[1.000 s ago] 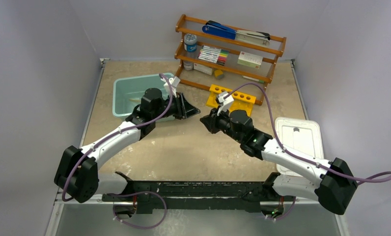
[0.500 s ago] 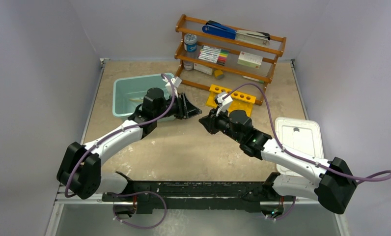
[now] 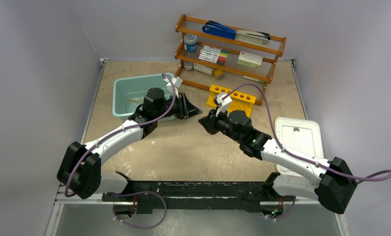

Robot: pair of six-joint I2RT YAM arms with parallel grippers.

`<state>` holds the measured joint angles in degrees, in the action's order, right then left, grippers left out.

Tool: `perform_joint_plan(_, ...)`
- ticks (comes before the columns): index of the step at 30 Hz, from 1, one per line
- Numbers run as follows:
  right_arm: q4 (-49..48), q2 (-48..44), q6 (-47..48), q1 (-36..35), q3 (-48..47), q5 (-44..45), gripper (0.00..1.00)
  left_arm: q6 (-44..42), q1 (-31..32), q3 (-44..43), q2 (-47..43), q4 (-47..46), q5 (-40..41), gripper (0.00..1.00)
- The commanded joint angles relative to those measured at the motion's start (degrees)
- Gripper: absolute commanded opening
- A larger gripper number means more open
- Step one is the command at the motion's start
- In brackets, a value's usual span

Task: Organize the chemistry lab equipment

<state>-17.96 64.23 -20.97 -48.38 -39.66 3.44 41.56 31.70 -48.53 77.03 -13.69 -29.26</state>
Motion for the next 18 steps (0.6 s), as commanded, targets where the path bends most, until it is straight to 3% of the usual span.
perform_joint_plan(1, -3.1, 0.01, 0.55, -0.36, -2.79, -0.45, 0.16, 0.52, 0.91, -2.48, -0.28, -3.88, -1.36, 0.22)
perform_joint_plan(7, -2.9, -0.3, 0.35, -0.4, -2.43, 1.16, 0.15, 0.11, 1.13, -1.61, -0.19, -2.87, -1.85, 0.11)
perform_joint_plan(15, -1.06, -1.08, 1.19, -0.4, -3.12, 4.55, 0.15, 0.8, 1.16, 0.14, -1.62, -3.55, -1.78, 0.15)
perform_joint_plan(18, -0.47, -1.29, 1.21, -0.4, -3.31, 4.94, 0.15, 0.64, 1.1, 0.19, -2.26, -3.46, -1.77, 0.1)
